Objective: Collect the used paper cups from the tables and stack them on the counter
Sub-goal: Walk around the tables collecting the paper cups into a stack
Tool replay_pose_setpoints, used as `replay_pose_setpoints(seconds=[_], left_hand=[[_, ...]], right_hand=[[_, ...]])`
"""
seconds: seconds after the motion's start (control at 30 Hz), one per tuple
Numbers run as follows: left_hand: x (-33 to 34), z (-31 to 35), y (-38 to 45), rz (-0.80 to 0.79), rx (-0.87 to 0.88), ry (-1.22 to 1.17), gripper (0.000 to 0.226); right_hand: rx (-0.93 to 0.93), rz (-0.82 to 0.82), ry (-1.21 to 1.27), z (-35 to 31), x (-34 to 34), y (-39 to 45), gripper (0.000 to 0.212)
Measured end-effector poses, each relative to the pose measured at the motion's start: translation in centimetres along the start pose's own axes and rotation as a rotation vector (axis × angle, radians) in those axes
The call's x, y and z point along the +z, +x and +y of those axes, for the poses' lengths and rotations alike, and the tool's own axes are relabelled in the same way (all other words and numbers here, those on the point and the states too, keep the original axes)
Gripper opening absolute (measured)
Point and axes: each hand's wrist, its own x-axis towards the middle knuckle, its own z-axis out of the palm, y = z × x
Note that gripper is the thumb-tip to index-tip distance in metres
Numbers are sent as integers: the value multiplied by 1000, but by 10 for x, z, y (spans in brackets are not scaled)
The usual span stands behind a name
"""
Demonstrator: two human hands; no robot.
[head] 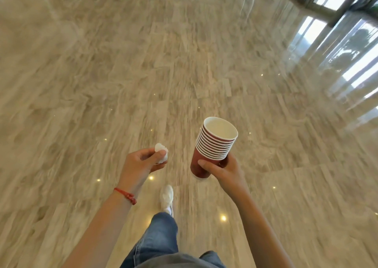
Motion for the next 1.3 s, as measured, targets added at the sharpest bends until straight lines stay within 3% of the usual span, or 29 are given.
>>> replay_pose_setpoints(seconds=[0.43,0.8,1.1,1.3], left_hand=[[64,138,337,-56,25,-21,3],[145,186,582,-58,-30,-16,4],[209,284,790,-7,44,-21,11],[232,315,925,19,26,-25,15]], right_hand=[[-41,28,2,-85,10,343,45],[-7,34,19,-102,-5,615,43],[-36,-21,-5,-165,-22,857,41],[-8,-31,-18,-176,-14,1000,40]])
